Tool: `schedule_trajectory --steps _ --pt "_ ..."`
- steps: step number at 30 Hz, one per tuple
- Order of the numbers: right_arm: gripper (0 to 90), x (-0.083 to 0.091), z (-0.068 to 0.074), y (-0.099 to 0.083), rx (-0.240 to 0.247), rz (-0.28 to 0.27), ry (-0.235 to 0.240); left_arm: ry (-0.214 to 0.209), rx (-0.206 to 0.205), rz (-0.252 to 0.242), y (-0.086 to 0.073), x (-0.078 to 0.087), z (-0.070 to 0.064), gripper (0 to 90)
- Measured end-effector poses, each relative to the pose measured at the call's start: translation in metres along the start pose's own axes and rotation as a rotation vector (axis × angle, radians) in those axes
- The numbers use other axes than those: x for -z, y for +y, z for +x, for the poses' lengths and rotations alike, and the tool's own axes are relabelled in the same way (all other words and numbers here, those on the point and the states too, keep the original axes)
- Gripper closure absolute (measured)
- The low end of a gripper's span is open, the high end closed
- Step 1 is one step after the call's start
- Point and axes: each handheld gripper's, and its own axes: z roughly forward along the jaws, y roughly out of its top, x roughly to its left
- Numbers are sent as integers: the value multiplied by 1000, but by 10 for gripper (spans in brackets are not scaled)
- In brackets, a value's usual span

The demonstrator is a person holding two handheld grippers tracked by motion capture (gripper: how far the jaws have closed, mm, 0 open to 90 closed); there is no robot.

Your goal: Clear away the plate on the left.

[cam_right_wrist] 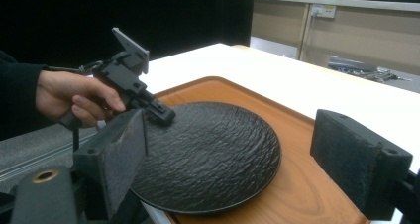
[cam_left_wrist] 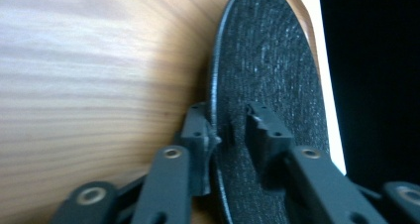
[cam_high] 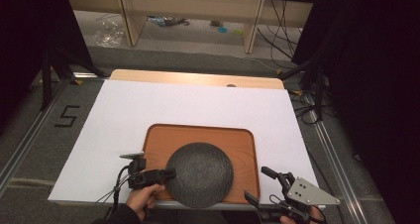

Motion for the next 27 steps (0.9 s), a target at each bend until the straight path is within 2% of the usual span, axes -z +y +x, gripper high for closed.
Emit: schedule_trajectory --steps 3,4,5,6,9,10,12,15,16,18,19,22,24,26,27 --pt "156 1 1 0 -14 11 -2 -1 -12 -3 0 0 -2 636" --pt "156 0 0 0 5 -2 -10 2 -12 0 1 0 -4 613" --pt "156 0 0 0 4 -3 -9 -2 -15 14 2 0 -4 587" --pt "156 0 0 0 5 -2 -9 15 -35 9 3 1 -6 550" --pt "156 0 0 0 0 1 1 22 -36 -6 4 2 -7 503" --pt "156 0 0 0 4 2 -13 -10 -37 41 9 1 -5 482" --pt "156 1 0 0 7 7 -10 -15 -48 51 10 1 -5 470" --pt "156 0 0 0 6 -2 -11 0 -60 51 10 1 -8 437" --pt "156 1 0 0 6 -1 -10 11 -70 54 11 2 -10 394" --pt "156 1 0 0 7 0 -11 30 -111 64 12 3 -12 376" --pt "156 1 0 0 7 1 -11 42 -108 59 12 3 -13 344" --pt "156 0 0 0 6 -4 -14 12 -105 83 14 2 -12 322" --pt "156 1 0 0 7 -1 -9 25 -99 78 14 3 -13 303" --pt "156 0 0 0 6 -11 -9 16 -94 75 15 5 -13 287" --pt "156 0 0 0 7 -7 -12 28 -90 69 16 5 -14 285"
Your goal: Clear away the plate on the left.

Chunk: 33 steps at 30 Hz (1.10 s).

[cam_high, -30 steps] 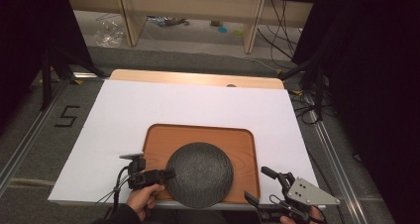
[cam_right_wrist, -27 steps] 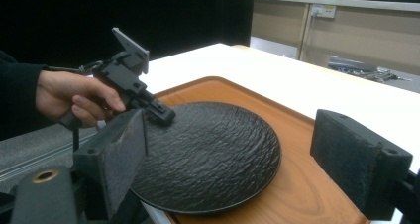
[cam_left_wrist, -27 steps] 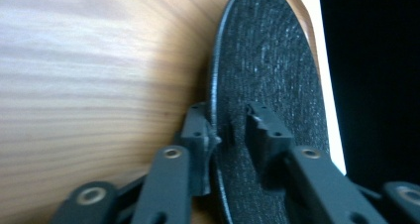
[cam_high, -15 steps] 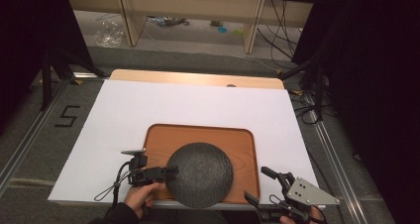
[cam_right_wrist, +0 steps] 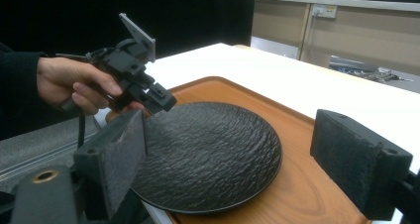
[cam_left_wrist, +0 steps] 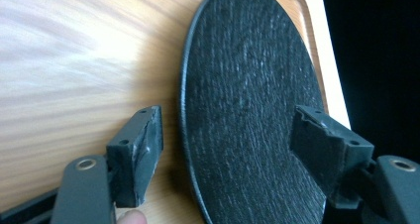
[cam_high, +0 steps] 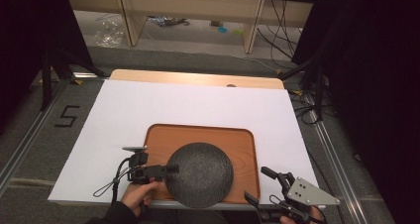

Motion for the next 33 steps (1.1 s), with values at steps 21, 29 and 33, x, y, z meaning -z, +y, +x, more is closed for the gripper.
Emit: schedule_trajectory --steps 21,29,33 --pt "156 1 0 0 -2 14 4 -29 3 -89 16 34 3 268" --pt "156 0 0 0 1 5 1 0 10 -129 20 45 7 265" --pt "156 0 0 0 2 4 3 9 -6 -137 23 50 9 262"
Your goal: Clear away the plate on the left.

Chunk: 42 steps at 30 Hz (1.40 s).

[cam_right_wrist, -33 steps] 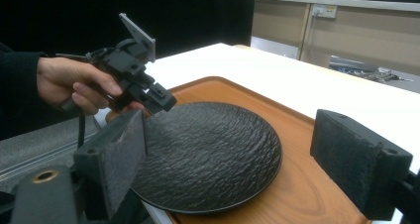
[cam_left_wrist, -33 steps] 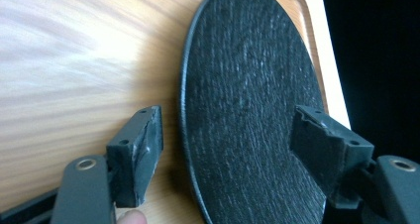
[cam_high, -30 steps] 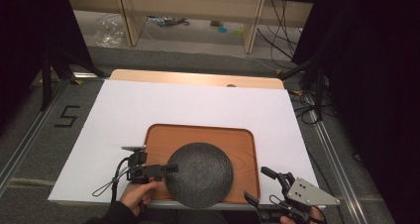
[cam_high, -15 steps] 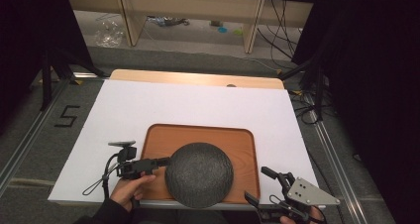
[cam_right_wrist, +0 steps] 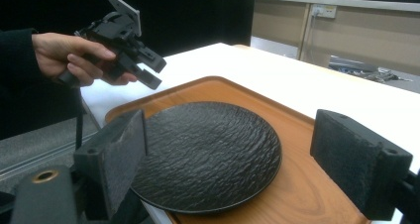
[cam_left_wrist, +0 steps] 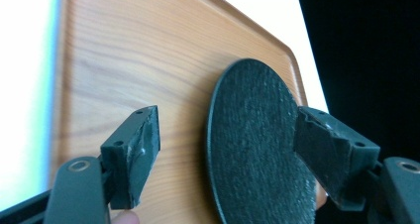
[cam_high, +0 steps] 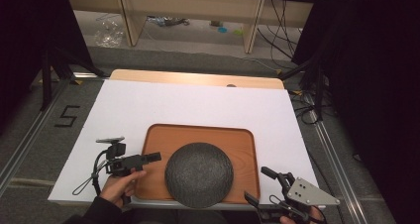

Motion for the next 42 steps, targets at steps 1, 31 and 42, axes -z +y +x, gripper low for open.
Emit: schedule_trajectory --steps 1,31,42 --pt "156 0 0 0 0 0 0 7 -13 2 1 1 1 262" --pt "156 0 0 0 -8 8 -5 215 -326 -103 4 38 -9 218" --pt "156 0 0 0 -8 4 -3 184 -459 -162 -9 67 -14 217"
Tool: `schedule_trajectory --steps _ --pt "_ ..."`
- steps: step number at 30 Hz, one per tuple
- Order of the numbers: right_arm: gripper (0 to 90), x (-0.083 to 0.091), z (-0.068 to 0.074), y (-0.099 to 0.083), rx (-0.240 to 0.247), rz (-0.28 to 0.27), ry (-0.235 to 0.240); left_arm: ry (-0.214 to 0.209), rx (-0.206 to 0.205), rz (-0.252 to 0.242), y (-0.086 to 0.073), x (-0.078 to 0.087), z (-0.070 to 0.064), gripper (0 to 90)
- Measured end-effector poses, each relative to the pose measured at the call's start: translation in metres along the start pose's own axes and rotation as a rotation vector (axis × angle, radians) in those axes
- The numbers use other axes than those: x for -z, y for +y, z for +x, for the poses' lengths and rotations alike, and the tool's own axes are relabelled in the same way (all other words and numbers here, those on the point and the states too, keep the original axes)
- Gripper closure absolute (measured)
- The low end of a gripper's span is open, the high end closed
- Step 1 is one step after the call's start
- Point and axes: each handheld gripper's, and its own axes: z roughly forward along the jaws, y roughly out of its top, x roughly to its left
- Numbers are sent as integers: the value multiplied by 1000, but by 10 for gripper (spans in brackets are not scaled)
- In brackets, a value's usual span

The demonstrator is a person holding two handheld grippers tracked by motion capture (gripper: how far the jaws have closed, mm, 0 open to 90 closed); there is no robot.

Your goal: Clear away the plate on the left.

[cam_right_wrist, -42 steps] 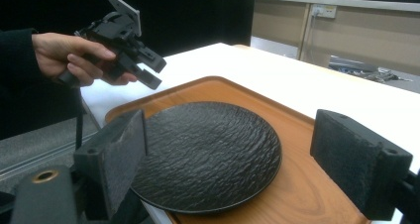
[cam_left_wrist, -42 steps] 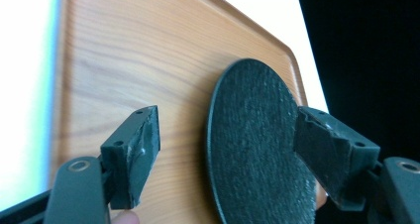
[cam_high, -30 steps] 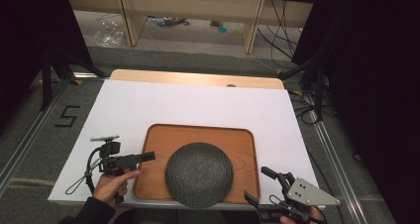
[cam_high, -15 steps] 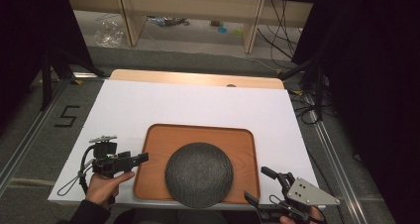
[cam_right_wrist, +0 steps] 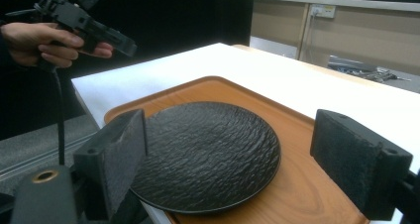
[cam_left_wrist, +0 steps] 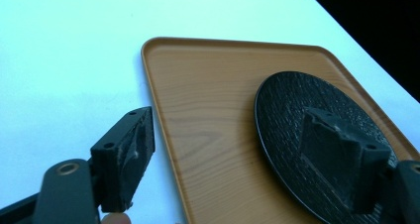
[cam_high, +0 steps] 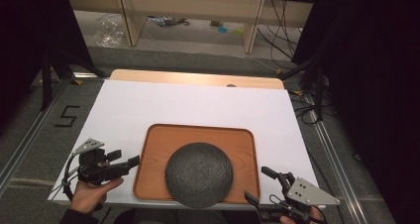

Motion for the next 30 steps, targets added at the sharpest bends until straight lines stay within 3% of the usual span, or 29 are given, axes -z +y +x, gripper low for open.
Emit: schedule_trajectory --steps 5,9,12,15,30 --pt "156 0 0 0 7 2 -3 -58 -42 -52 -4 12 -5 217" --pt "156 1 0 0 2 8 3 -112 -46 -85 -9 20 -13 218" --pt "156 1 0 0 2 8 2 -105 -91 -87 -12 23 -21 218" --pt "156 0 0 0 -8 5 7 -116 -110 -97 -15 27 -25 218" --pt "156 0 -1 0 10 -4 0 -99 -102 -91 -18 29 -23 218"
